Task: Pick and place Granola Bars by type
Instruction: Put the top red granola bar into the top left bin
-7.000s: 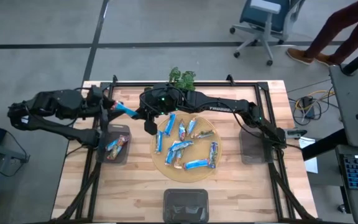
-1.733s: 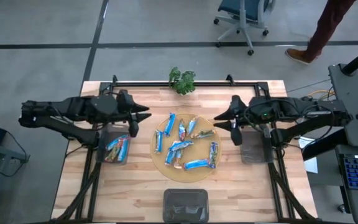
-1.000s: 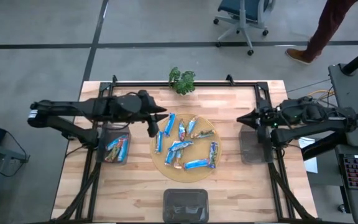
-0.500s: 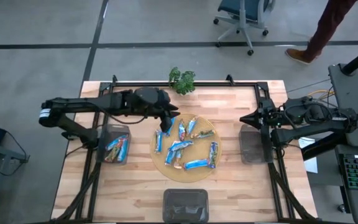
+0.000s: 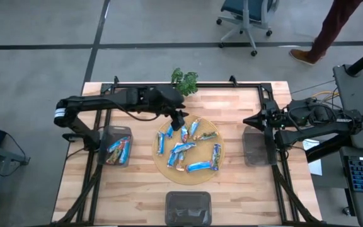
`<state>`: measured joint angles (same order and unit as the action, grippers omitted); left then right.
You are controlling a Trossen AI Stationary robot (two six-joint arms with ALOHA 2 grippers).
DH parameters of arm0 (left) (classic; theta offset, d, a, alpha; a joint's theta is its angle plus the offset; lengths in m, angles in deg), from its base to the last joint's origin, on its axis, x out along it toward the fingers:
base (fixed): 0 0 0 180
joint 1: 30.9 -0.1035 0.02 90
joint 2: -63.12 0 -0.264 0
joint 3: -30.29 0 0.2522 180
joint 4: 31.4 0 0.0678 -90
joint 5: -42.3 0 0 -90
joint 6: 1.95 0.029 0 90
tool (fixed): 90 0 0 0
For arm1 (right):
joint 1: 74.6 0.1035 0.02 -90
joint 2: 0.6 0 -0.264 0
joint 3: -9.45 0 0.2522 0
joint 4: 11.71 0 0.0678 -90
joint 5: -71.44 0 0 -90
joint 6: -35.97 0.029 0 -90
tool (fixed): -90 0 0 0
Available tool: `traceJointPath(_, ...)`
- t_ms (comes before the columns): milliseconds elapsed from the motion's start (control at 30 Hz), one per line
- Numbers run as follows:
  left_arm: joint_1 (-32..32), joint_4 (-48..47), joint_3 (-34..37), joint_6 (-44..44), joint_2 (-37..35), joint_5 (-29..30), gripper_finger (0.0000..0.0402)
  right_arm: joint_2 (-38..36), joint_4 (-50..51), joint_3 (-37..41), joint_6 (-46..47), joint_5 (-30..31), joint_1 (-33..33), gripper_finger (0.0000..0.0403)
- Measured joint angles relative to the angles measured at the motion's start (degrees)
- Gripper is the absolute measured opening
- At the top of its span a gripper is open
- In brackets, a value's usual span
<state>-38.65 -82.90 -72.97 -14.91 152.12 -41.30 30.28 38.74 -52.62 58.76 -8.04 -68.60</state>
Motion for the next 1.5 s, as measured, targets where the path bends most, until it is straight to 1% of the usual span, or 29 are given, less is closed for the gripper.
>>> traceJointPath(100,-0.15,-1.71,0.65,-0.57,0.66,0.02,0.0191,-0.02,0.12,0.0,0.0,-0.02,0.0,0.0009)
traceJointPath(200,-0.13,-3.27,0.65,-1.29,1.25,0.02,0.0201,-0.02,0.38,0.0,0.0,-0.02,0.0,0.0009)
traceJointPath(567,-0.13,-4.19,0.7,-2.15,1.56,0.06,0.0202,-0.02,0.56,0.0,-0.08,-0.02,0.0,0.0009)
traceJointPath(767,-0.07,-6.01,0.76,-2.2,1.56,3.76,0.0202,-0.02,0.54,0.0,-0.08,-0.02,0.0,0.0009)
traceJointPath(1067,-0.08,-7.33,0.8,-3.4,1.56,4.33,0.0202,-0.02,0.54,0.0,-0.23,-0.02,0.0,0.0009)
traceJointPath(1200,-0.26,-7.34,2.43,-6.77,1.56,6.69,0.0202,-0.02,0.54,0.0,-0.24,-0.01,0.0,0.0009)
traceJointPath(1367,-0.94,-6.1,7.42,-15.69,1.56,5.18,0.0202,-0.02,0.6,0.0,-0.26,0.01,0.0,0.0009)
traceJointPath(1500,-0.89,1.04,12.66,-24.71,1.59,5.01,0.0202,0.03,0.86,0.0,-0.48,0.05,0.0,0.0009)
